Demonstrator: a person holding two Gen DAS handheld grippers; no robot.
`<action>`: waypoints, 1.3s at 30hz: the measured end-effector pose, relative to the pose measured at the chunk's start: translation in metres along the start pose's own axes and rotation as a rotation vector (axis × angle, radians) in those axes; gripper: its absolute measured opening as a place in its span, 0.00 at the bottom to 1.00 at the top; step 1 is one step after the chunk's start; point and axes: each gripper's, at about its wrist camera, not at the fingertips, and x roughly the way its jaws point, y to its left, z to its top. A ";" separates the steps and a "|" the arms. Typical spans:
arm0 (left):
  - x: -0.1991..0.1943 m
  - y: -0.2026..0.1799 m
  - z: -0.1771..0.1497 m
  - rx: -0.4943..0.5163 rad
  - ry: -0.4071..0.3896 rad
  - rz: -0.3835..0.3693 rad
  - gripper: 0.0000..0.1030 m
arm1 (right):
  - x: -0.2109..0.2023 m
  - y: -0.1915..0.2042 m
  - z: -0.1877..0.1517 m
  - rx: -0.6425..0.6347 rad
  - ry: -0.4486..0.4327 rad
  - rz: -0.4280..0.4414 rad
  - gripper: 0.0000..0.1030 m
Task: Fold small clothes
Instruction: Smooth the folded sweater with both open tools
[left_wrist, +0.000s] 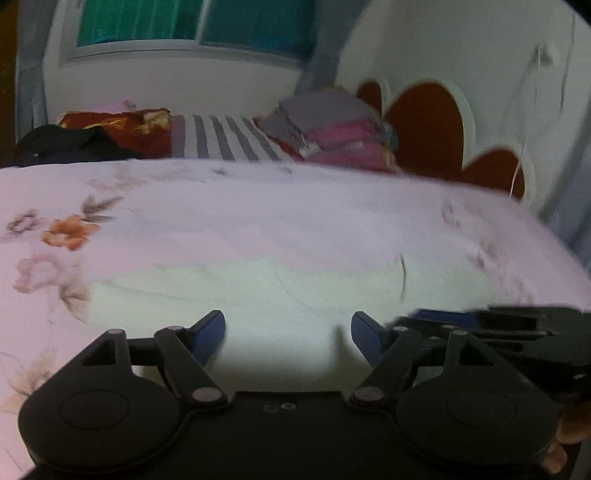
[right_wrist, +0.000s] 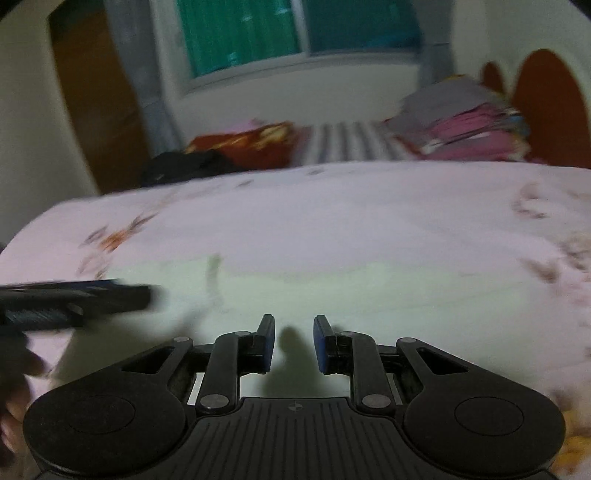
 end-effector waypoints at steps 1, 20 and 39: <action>0.005 -0.005 -0.004 0.025 0.021 0.014 0.73 | 0.003 0.004 -0.002 -0.007 0.010 0.004 0.20; -0.054 -0.004 -0.048 -0.007 -0.058 0.146 0.69 | -0.064 -0.041 -0.037 -0.009 -0.007 -0.113 0.20; -0.062 0.014 -0.068 0.025 0.014 0.189 0.71 | -0.073 -0.066 -0.055 0.047 0.031 -0.253 0.20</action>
